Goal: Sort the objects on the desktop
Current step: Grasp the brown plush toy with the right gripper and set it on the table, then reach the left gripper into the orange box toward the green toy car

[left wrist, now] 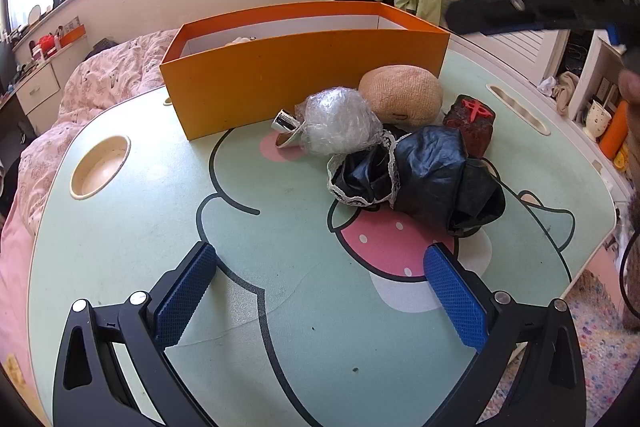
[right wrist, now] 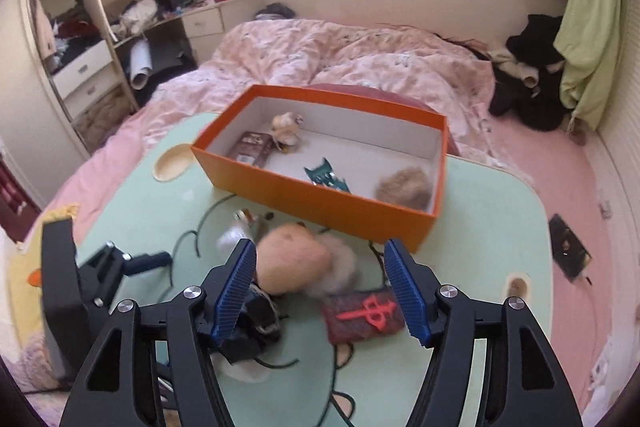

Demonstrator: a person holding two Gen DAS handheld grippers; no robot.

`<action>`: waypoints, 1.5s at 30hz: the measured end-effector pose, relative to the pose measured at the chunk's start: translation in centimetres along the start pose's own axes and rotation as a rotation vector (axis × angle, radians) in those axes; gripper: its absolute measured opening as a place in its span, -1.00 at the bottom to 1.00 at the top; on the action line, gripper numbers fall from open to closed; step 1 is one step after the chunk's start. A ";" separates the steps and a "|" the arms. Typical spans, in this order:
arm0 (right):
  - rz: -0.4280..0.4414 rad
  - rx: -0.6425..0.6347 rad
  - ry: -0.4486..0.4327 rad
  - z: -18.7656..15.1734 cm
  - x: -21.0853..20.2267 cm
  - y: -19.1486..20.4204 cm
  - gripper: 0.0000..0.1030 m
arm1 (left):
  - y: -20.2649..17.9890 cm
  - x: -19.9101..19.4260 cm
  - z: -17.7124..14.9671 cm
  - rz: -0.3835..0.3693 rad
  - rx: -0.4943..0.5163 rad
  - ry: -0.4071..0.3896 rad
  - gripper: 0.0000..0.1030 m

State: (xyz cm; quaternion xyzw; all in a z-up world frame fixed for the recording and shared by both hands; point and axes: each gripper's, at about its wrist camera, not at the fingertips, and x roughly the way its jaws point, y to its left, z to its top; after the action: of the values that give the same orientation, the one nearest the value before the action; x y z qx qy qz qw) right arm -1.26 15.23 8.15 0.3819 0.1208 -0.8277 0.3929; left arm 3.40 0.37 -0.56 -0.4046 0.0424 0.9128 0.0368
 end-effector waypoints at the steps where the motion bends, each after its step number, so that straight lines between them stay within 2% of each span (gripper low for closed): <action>1: -0.030 -0.004 0.002 -1.1 -0.2 0.1 0.28 | 0.0 0.0 0.0 0.000 0.000 0.000 0.99; 6: -0.076 0.040 0.026 -6.6 1.3 0.1 0.28 | -0.1 -0.1 -0.1 0.001 0.001 0.001 0.99; 10: -0.096 0.068 0.035 -8.6 3.3 0.5 0.29 | 0.0 -0.1 -0.2 0.000 0.001 0.001 0.99; 12: -0.116 0.088 0.011 -9.1 3.8 0.9 0.48 | -0.1 -0.1 -0.2 0.002 0.004 0.000 0.99; 13: -0.118 0.078 0.013 -9.3 3.9 1.2 0.79 | -0.2 0.0 -0.2 -0.001 0.004 0.002 1.00; 16: -0.141 0.100 0.027 -9.2 4.2 0.6 1.00 | -0.1 -0.1 -0.2 -0.003 0.004 -0.001 1.00; 30: -0.143 0.107 0.011 -9.2 4.0 0.1 1.00 | -0.2 -0.1 -0.3 0.001 0.007 0.005 1.00; 35: -0.142 0.108 0.011 -9.2 4.0 0.1 1.00 | -0.2 -0.1 0.0 -0.004 0.017 0.035 1.00; 37: -0.141 0.107 0.010 -9.2 4.0 0.1 1.00 | 0.2 -0.3 0.3 0.005 0.001 0.060 1.00; 38: -0.140 0.108 0.010 -9.2 4.0 0.1 1.00 | 0.6 -0.7 0.9 0.005 -0.017 0.048 1.00; 40: -0.139 0.107 0.009 -9.1 4.0 0.2 1.00 | 1.9 -2.7 2.9 -0.017 -0.064 -0.032 1.00; 42: -0.139 0.105 0.007 -9.1 3.9 0.2 1.00 | 3.3 -4.8 5.8 -0.073 -0.132 -0.105 1.00; 43: -0.139 0.105 0.007 -9.1 3.9 0.2 1.00 | 4.1 -5.4 7.6 -0.133 -0.168 -0.122 1.00; 45: -0.137 0.105 0.007 -9.1 3.9 0.1 1.00 | 5.2 -5.2 11.4 -0.254 -0.226 -0.070 1.00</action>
State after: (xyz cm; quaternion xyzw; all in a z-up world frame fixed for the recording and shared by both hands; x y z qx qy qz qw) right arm 2.15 17.48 -0.85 0.3957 0.1045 -0.8566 0.3144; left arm -2.05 -3.77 11.14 -0.3761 -0.1135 0.9133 0.1077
